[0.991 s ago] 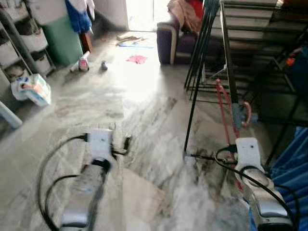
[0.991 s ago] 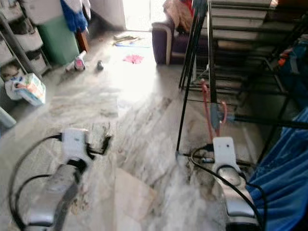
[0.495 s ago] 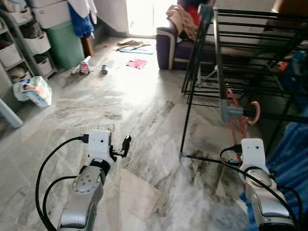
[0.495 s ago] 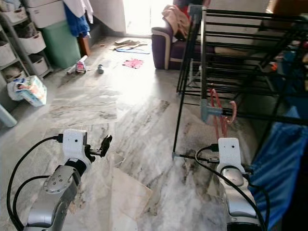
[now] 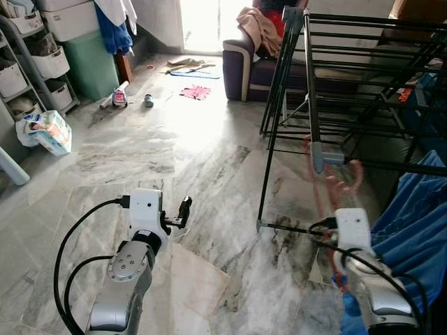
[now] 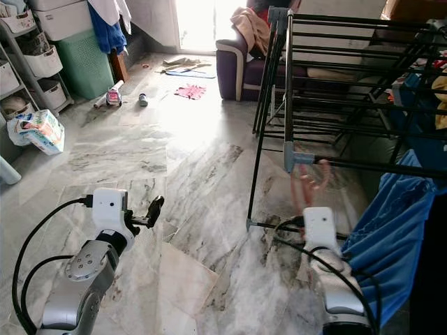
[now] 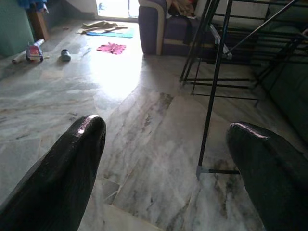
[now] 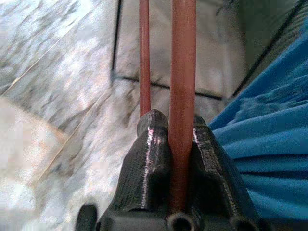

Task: Hang hanger

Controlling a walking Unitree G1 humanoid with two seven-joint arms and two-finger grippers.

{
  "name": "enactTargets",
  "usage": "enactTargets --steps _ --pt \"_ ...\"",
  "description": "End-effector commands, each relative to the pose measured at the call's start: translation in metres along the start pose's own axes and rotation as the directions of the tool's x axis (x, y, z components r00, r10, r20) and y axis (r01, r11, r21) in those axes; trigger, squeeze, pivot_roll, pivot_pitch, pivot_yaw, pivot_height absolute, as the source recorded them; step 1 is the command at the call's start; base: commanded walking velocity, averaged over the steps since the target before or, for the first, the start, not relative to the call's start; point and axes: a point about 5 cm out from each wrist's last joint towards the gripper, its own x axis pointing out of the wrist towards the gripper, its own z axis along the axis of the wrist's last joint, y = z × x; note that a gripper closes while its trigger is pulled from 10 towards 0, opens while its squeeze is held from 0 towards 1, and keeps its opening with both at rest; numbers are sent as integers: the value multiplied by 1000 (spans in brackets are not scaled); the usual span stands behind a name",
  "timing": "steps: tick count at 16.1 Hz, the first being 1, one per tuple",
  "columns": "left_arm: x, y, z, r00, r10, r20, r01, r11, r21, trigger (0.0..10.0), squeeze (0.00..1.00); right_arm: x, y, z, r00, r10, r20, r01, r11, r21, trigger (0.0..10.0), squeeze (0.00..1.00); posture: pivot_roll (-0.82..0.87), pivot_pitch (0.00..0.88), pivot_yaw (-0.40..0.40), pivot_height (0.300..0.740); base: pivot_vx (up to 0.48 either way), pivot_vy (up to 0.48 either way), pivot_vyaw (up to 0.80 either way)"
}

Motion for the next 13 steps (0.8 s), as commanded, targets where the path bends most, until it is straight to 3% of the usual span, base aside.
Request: enactTargets --steps 1,4,8,13 --pt "-1 -1 -2 1000 -3 -15 3 1000 4 10000 0 1 5 0 999 36 -18 -36 999 4 10000 0 59 59 -23 740 0 0 0" --pt "-1 -2 -2 1000 -3 -18 3 1000 3 10000 0 2 5 1 999 33 -16 -33 999 7 10000 0 58 64 -25 740 0 0 0" --pt "-3 -4 1 1000 -11 -2 11 1000 -19 10000 0 -5 -10 33 986 -41 161 45 999 -20 10000 0 58 68 -25 740 0 0 0" --pt "-4 -7 -1 999 -37 -9 36 999 -25 10000 0 -11 -14 42 973 -86 214 87 996 5 10000 0 54 71 -15 740 0 0 0"
